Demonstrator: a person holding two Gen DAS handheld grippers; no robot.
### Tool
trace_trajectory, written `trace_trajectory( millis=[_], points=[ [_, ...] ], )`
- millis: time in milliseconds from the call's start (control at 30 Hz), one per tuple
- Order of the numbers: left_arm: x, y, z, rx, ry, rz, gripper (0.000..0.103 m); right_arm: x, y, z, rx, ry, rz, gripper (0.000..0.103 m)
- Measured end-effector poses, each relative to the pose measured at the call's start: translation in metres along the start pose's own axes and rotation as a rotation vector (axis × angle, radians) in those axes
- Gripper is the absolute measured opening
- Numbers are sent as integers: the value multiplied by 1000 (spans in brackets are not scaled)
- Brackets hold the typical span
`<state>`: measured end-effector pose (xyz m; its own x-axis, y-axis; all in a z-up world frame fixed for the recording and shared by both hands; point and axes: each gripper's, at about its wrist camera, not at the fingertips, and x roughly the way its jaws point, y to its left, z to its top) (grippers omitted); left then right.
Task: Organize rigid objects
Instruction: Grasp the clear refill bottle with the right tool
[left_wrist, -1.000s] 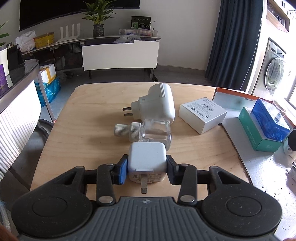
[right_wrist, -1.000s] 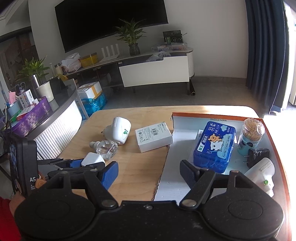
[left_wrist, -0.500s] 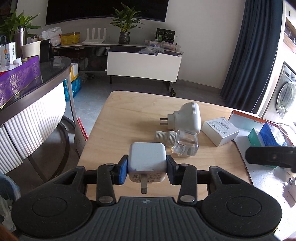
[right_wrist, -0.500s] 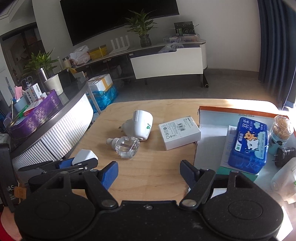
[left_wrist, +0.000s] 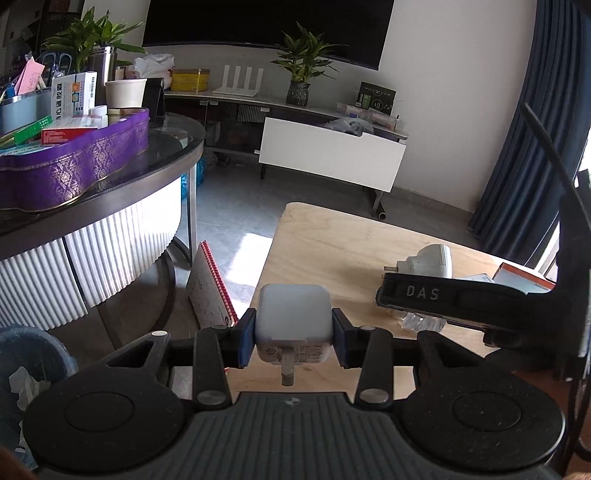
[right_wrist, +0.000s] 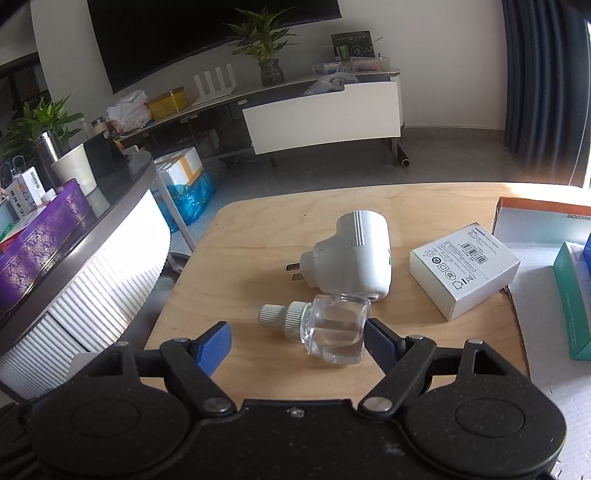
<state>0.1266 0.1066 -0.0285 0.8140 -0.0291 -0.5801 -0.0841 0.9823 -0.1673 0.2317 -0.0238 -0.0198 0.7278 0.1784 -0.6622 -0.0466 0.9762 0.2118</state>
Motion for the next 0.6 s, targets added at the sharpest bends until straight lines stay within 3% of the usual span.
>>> trace_trajectory(
  millis=[233,333,600],
  points=[
    [2,11,0,-34,-3,2,42,32,17,-10,-49,-12,-111,100],
    [3,12,-1,-36,-2,-5,42,33,17,-13,-78,-33,-112,93],
    [1,4,-4,-11,-2,-22,42,-2,14,-22,-139,-34,-59,92]
  ],
)
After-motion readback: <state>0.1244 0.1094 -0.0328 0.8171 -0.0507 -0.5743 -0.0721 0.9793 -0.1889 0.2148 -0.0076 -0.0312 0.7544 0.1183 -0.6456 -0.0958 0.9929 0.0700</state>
